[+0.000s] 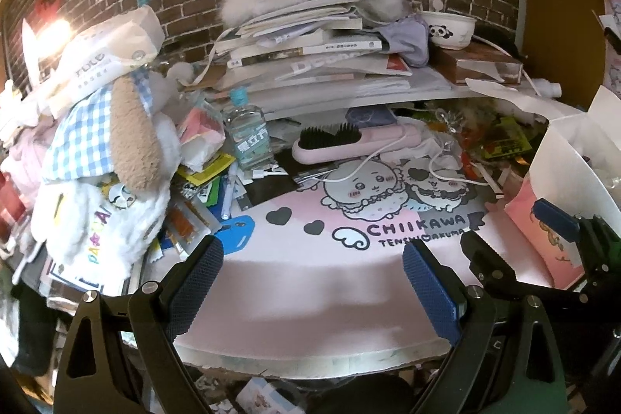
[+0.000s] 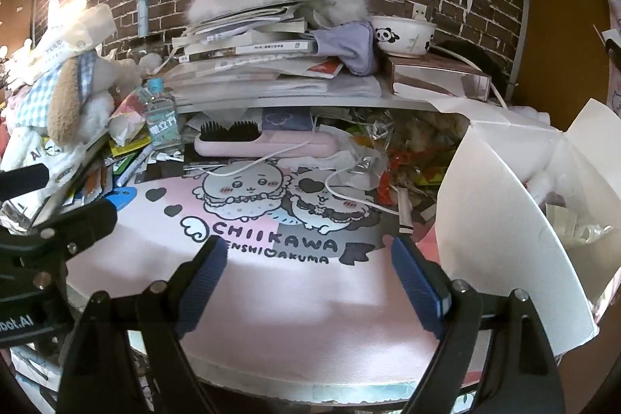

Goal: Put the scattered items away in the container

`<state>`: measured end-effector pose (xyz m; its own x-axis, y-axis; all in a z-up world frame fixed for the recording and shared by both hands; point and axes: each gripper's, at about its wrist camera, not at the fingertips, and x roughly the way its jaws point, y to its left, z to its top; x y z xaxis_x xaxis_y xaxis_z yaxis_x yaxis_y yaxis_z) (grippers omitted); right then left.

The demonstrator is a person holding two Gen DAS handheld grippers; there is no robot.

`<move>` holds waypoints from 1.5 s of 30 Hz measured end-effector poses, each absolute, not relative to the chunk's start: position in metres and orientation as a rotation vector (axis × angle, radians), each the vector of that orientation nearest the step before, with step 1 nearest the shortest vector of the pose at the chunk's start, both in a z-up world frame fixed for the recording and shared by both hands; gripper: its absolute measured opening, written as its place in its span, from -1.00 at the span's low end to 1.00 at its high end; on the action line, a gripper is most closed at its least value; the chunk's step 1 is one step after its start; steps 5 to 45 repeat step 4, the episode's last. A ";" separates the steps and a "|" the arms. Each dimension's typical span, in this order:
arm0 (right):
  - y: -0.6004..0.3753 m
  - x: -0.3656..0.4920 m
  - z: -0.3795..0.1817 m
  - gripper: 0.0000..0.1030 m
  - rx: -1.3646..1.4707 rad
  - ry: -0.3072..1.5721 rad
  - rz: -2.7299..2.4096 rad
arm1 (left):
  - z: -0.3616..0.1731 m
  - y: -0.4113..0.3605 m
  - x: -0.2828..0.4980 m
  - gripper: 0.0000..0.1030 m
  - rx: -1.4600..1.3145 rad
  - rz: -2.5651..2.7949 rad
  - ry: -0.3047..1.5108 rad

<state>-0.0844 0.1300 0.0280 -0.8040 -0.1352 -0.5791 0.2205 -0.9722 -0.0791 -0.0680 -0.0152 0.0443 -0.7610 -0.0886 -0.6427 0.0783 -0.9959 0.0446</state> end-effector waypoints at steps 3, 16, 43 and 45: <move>0.130 -0.084 0.028 0.65 0.886 0.214 -2.811 | 0.044 -0.014 -0.069 0.80 1.050 -2.868 -0.030; 0.130 -0.084 0.028 0.65 0.886 0.215 -2.810 | 0.043 -0.014 -0.069 0.80 1.059 -2.863 -0.029; 0.130 -0.084 0.028 0.65 0.886 0.215 -2.810 | 0.043 -0.014 -0.069 0.80 1.059 -2.863 -0.029; 0.130 -0.084 0.028 0.65 0.886 0.215 -2.810 | 0.043 -0.014 -0.069 0.80 1.059 -2.863 -0.029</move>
